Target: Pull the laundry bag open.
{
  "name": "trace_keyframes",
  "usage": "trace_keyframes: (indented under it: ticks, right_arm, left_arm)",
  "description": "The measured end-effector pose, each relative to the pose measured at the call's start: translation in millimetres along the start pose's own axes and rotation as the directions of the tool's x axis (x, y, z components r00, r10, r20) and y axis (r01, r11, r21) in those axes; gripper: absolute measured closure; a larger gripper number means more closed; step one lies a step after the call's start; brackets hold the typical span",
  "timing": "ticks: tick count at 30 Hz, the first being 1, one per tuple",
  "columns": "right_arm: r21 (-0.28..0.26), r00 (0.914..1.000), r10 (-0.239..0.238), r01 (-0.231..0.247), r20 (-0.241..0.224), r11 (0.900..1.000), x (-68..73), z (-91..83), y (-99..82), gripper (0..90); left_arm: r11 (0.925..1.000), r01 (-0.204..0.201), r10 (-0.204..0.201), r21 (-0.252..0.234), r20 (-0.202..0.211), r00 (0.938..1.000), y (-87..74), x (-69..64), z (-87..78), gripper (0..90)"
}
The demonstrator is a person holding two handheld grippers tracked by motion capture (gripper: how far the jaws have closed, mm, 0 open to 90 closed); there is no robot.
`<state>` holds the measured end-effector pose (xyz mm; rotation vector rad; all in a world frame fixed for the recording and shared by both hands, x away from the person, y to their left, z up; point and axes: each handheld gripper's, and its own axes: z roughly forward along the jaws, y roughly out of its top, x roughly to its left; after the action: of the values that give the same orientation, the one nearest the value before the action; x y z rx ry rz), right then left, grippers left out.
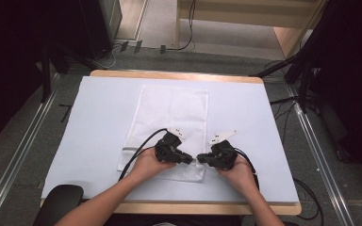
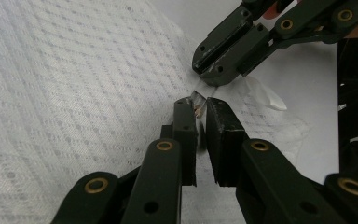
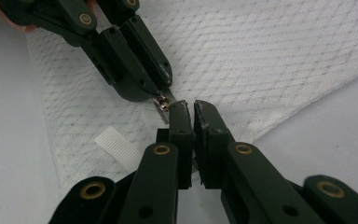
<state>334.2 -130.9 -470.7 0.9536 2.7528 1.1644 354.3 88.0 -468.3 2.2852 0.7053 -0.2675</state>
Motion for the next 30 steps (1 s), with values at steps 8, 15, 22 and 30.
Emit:
trace_keyframes:
  ticks: [8, 15, 22, 30]
  right_arm:
    - [-0.002, 0.9999, -0.011, 0.011, 0.000, 0.9999, 0.1, -0.2, -0.6, 87.2]
    - [-0.006, 0.9994, -0.036, 0.036, 0.000, 0.9993, 0.0, -0.2, -1.4, 87.7]
    - [-0.013, 0.9988, -0.048, 0.048, -0.003, 0.9988, -0.8, -0.2, -2.3, 88.0]
    - [-0.013, 0.9989, -0.047, 0.047, -0.005, 0.9988, -1.0, -0.3, -2.5, 88.1]
  left_arm:
    - [0.9994, 0.033, -0.033, 0.001, 0.023, 0.9992, 0.0, 3.8, 0.1, 87.5]
    - [0.9993, 0.037, -0.037, 0.004, 0.038, 0.9986, 1.3, 5.9, -1.6, 87.7]
    - [0.9978, 0.066, -0.067, 0.011, 0.063, 0.9958, 3.7, 9.2, -6.1, 87.8]
    - [0.9956, 0.086, -0.089, 0.037, 0.092, 0.9918, 4.7, 15.6, -16.7, 87.8]
